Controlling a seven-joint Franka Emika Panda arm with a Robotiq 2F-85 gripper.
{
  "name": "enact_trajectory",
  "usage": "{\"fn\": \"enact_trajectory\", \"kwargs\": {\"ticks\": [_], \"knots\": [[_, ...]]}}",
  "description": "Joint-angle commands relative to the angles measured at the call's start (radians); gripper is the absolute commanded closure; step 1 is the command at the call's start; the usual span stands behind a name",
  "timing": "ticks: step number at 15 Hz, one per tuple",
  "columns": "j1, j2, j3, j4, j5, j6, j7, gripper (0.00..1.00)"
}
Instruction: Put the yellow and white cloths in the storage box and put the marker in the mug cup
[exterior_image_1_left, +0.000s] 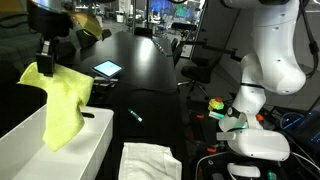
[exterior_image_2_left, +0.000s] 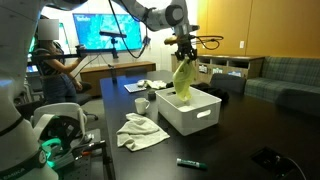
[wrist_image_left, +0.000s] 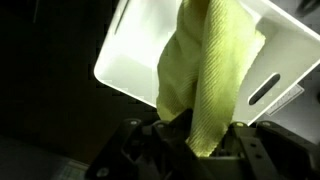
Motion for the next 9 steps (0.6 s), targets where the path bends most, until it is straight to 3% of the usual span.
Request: {"fn": "enact_trajectory", "kwargs": {"ticks": [1, 2, 3, 4, 7, 9], "knots": [[-0.001, 0.077, 0.005, 0.088, 0.119, 0.092, 0.048, 0.97], [-0.002, 0.091, 0.007, 0.097, 0.15, 0.124, 0.06, 0.97], [0.001, 0.103, 0.006, 0.098, 0.173, 0.166, 0.076, 0.64], [0.002, 0.11, 0.004, 0.096, 0.194, 0.209, 0.092, 0.64], [0.004, 0.128, -0.007, 0.085, 0.218, 0.323, 0.125, 0.41], [-0.006, 0.112, -0.017, 0.057, 0.212, 0.314, 0.134, 0.27]]}}
